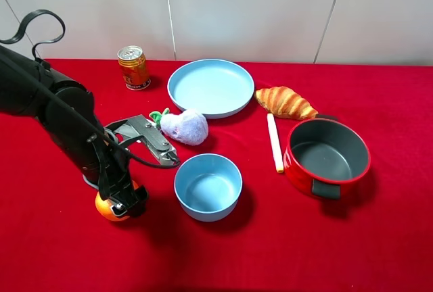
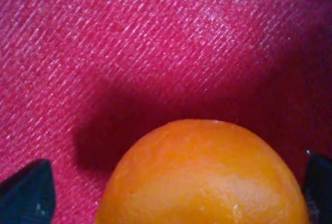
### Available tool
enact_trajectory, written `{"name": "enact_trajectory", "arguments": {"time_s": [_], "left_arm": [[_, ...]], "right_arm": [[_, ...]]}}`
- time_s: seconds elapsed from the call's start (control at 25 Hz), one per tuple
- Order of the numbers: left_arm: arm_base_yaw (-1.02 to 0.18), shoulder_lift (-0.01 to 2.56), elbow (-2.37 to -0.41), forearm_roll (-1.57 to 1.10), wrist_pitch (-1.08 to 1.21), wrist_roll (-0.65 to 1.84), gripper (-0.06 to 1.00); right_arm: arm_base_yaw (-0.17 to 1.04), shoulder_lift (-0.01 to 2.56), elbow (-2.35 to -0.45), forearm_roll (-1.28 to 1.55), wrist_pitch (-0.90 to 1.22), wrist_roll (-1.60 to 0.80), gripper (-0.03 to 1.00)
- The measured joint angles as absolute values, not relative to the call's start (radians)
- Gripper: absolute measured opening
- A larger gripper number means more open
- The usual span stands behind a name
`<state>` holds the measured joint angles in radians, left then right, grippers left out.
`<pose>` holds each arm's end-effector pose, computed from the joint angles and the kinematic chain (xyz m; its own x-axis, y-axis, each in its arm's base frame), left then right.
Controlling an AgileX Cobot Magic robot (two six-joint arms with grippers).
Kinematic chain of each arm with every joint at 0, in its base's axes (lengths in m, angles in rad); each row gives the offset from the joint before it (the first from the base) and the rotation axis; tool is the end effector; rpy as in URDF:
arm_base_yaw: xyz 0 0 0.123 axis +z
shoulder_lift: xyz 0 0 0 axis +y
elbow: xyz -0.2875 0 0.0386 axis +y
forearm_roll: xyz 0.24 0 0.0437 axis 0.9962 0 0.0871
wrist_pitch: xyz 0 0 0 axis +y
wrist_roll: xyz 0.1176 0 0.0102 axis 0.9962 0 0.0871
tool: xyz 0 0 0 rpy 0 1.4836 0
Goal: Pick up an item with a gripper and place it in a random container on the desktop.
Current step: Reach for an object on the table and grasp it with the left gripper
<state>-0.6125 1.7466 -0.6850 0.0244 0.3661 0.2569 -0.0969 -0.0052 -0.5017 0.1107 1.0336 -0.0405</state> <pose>0.2218 -0.1546 0.0961 -0.6074 0.7642 -0.2171 0.7709 0.6330 0.0712 0.0084 0.0104 0.2650 -0.4208 0.0572 -0.9053 0.0176 0.9983 0.0549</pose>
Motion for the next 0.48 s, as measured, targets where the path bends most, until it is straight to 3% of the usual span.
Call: {"name": "enact_trajectory", "arguments": {"time_s": [0.16,0.48], "left_arm": [[-0.612,1.747,-0.685,0.021,0.367,0.257,0.71],[-0.612,1.747,-0.685,0.021,0.38,0.257,0.71]], "right_arm": [[-0.097,-0.005,-0.502,0.111,1.034,-0.041,0.69],[-0.097,-0.005,-0.502,0.111,1.034,-0.041,0.69]]}}
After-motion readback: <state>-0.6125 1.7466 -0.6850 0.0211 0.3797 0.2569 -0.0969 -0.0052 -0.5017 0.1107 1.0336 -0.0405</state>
